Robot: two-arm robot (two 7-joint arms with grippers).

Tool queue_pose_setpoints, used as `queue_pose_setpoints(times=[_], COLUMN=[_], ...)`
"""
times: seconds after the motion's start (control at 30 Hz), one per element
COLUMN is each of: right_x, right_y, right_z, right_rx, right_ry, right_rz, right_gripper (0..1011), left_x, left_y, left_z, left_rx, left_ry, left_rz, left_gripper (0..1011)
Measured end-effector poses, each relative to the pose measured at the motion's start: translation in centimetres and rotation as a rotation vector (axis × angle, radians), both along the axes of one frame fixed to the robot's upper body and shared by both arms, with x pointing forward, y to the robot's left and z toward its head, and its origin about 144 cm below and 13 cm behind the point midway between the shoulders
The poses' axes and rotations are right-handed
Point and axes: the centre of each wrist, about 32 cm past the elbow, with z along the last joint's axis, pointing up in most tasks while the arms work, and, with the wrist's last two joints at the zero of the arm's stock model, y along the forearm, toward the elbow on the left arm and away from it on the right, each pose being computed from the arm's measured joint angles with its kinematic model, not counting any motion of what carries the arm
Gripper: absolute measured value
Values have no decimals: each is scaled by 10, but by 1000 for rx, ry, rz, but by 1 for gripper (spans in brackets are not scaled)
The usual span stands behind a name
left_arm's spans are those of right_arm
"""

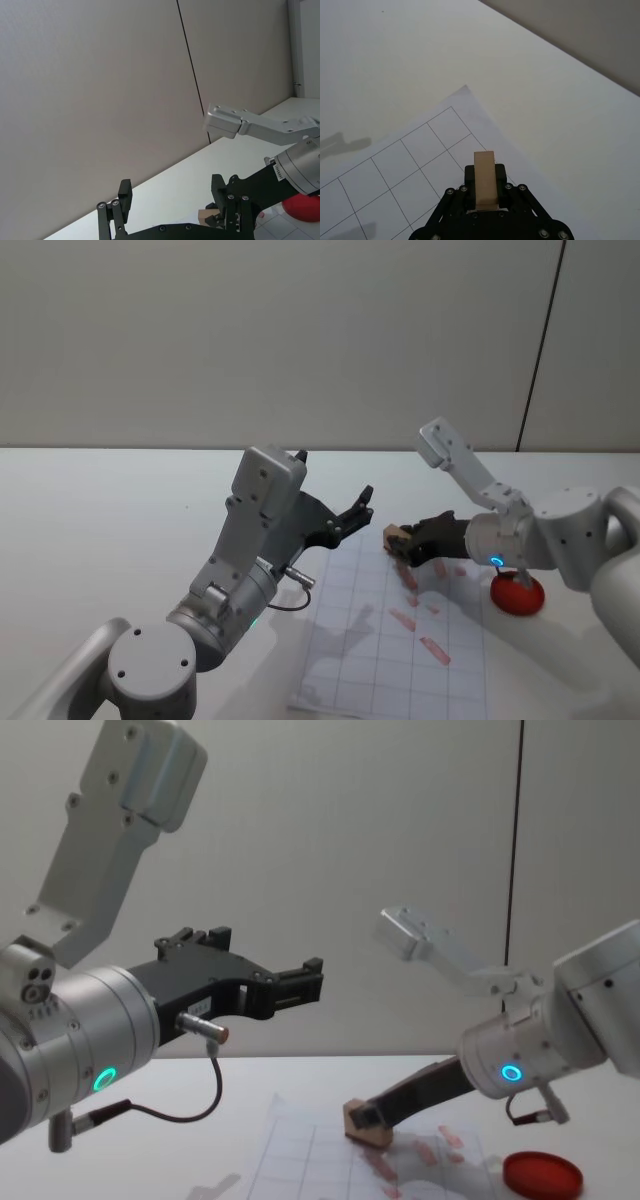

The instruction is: Use the one hand to pick up the stamp and affix it onto the A4 paper.

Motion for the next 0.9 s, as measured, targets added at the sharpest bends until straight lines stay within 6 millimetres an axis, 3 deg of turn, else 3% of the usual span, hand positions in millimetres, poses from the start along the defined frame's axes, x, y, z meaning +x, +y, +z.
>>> queue_pose_setpoints(times=[0.6,0.9], right_x=[-32,-55], right_y=[-10,-18], right_z=[12,21], right_rx=[-2,5], right_ry=[-235,-254], right_rz=[-32,-83], right_gripper=[218,217], left_x=[0,0], left_y=[0,0], left_z=[0,0], left_rx=[0,0], left_ry=[0,0], left_rz=[0,0], left_gripper=[1002,1002])
